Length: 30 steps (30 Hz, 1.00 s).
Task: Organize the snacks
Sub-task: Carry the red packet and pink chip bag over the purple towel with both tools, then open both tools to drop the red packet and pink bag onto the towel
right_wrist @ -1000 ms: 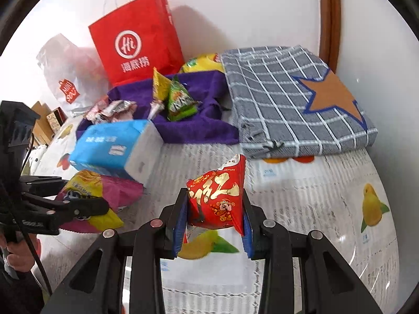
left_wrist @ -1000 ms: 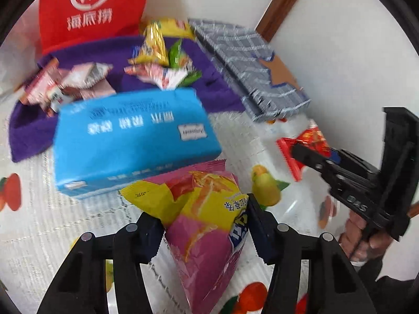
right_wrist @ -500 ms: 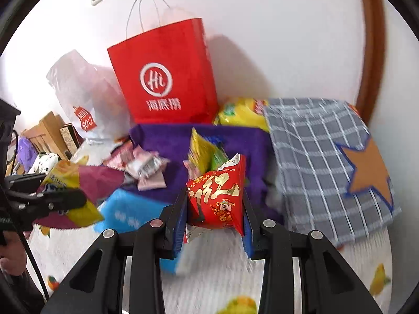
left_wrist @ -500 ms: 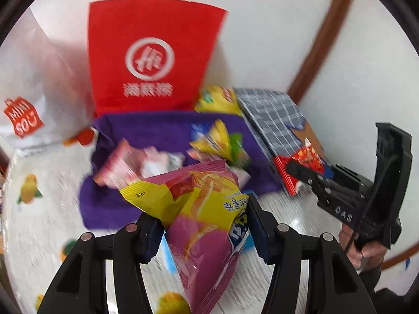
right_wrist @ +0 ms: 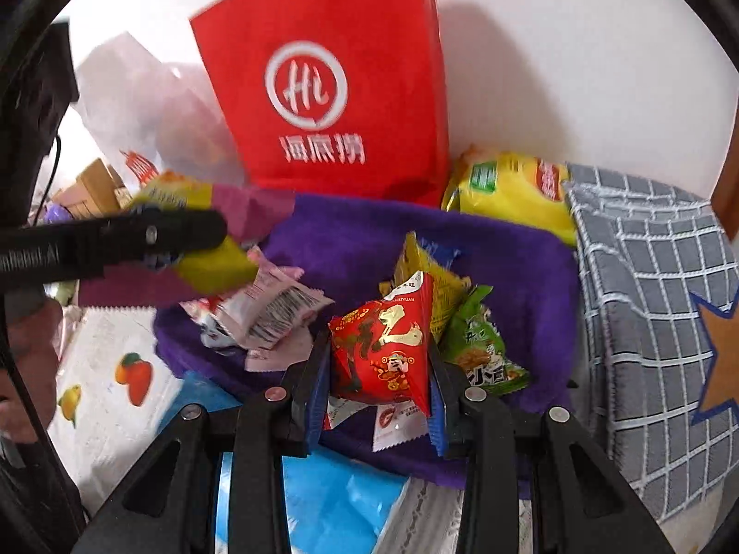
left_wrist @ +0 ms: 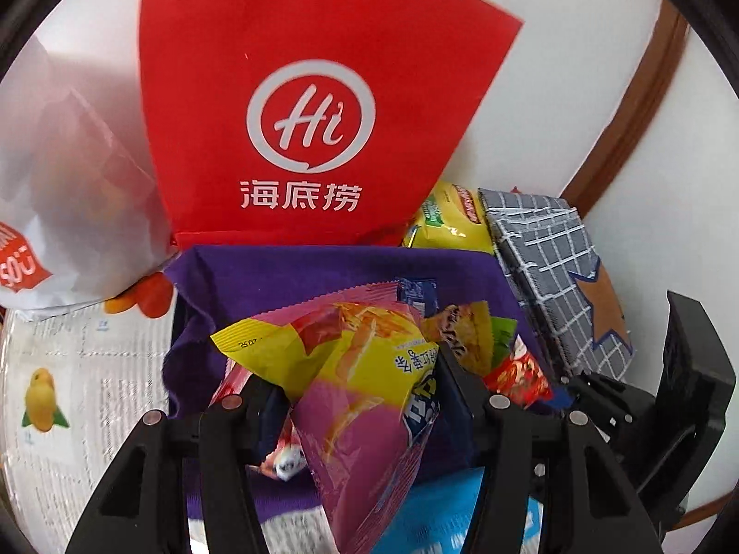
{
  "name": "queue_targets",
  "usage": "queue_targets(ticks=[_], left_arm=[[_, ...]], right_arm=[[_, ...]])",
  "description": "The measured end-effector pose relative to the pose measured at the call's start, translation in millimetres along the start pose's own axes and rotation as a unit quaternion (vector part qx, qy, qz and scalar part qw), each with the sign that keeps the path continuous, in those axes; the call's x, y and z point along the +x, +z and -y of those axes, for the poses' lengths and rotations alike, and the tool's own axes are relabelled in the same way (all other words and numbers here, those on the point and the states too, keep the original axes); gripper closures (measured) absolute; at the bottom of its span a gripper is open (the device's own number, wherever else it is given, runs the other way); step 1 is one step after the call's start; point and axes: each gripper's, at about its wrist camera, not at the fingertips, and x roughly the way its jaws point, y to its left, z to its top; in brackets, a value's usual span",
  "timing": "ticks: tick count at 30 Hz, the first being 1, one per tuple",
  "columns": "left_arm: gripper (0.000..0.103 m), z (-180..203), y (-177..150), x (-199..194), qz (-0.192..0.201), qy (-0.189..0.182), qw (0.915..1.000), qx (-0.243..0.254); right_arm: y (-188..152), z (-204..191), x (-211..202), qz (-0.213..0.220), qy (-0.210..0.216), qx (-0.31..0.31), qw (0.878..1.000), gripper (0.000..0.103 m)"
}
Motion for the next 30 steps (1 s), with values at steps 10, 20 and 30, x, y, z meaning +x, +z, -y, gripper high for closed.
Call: queue_targets(ticks=[10,20,30], left_arm=[[0.046,-2.0,-2.6,45.4,-0.027,0.007,0.9996,-0.005],[0.043,-2.5,-0.7,47.6,-0.021,-0.001,0.9998,-0.001],[0.018,8.2,2.0,-1.3,0.012,0.023,0.9996,0.008]], right_arm=[[-2.8,13.6,29.8,-0.022,-0.021,0.017,0.999,0.066],[-0.2,16.2,28.4,-0.017,-0.017,0.023,0.999,0.061],[3.0,11.7,-12.3,0.01,-0.029,0.043,0.999,0.028]])
